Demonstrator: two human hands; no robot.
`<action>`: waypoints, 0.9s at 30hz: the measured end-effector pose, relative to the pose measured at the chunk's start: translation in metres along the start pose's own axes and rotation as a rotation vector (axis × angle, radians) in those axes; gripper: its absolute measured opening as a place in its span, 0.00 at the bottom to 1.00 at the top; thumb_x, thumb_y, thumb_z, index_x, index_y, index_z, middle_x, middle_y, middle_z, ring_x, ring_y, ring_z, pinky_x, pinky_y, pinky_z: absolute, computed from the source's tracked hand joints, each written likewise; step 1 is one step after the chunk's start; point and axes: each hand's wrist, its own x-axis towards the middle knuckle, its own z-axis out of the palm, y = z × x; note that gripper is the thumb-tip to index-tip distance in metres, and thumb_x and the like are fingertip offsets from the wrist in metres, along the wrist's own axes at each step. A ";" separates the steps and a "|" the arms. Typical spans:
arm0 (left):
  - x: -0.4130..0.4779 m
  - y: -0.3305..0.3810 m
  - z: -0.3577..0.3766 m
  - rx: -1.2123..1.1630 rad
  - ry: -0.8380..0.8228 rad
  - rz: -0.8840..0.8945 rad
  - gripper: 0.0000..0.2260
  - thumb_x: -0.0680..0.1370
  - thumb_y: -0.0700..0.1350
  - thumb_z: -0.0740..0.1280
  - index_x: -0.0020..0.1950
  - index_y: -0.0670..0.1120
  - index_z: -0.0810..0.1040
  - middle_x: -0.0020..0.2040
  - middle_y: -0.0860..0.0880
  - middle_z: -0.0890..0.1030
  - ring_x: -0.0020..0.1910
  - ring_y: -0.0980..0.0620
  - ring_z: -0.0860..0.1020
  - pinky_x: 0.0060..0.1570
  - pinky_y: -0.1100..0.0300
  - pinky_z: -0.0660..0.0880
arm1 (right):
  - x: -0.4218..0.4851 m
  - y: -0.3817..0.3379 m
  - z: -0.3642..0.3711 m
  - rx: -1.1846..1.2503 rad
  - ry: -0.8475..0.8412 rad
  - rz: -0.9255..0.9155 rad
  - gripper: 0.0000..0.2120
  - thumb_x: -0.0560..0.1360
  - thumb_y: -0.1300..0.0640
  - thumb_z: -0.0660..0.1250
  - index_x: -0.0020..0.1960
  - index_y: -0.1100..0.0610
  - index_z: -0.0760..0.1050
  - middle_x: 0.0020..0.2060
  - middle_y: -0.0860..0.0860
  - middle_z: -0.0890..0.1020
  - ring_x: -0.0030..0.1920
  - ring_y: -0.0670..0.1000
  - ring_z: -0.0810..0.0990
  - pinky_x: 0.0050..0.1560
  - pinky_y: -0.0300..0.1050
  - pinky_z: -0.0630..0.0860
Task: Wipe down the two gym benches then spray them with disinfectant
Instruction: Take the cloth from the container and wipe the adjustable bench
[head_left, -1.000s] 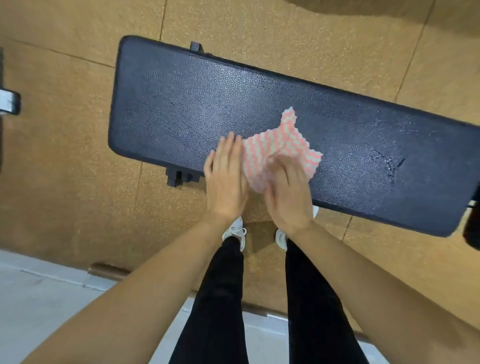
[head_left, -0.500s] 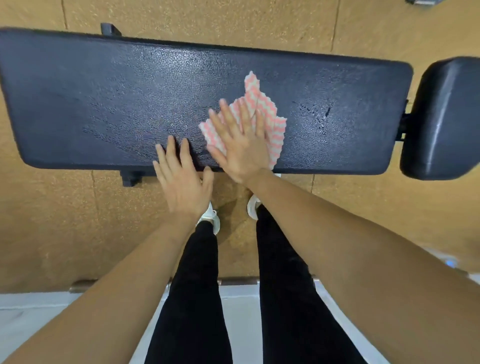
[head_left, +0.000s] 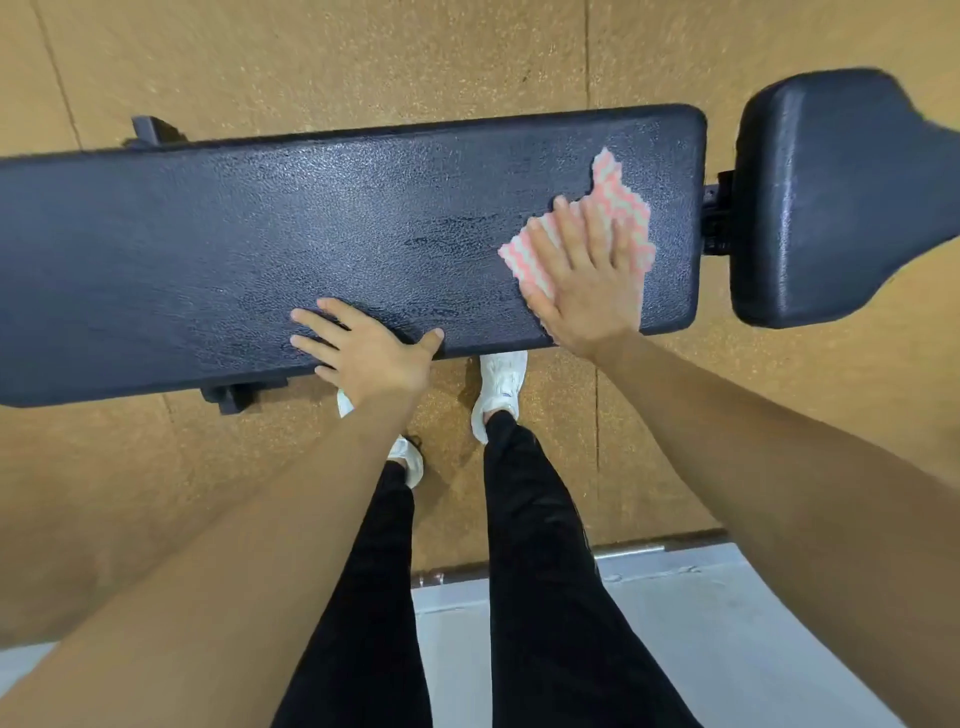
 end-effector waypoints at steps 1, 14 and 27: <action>0.000 -0.003 0.002 0.017 0.018 0.013 0.62 0.68 0.65 0.78 0.82 0.38 0.42 0.82 0.34 0.40 0.81 0.30 0.42 0.76 0.31 0.56 | -0.003 0.011 0.001 0.015 0.000 0.028 0.32 0.82 0.33 0.43 0.83 0.44 0.46 0.83 0.53 0.47 0.82 0.61 0.44 0.79 0.66 0.41; 0.000 -0.004 0.002 0.071 0.055 0.040 0.62 0.67 0.67 0.77 0.82 0.38 0.45 0.82 0.34 0.42 0.81 0.29 0.44 0.75 0.31 0.59 | 0.012 0.064 -0.006 0.097 0.001 0.357 0.35 0.80 0.29 0.41 0.83 0.44 0.41 0.83 0.53 0.45 0.80 0.68 0.43 0.74 0.76 0.48; -0.004 0.003 -0.002 0.078 0.056 0.023 0.61 0.66 0.66 0.78 0.82 0.37 0.45 0.82 0.34 0.43 0.81 0.29 0.44 0.76 0.34 0.55 | 0.023 0.022 -0.023 -0.034 -0.033 -0.241 0.35 0.81 0.30 0.37 0.83 0.45 0.41 0.82 0.52 0.44 0.81 0.63 0.41 0.75 0.72 0.45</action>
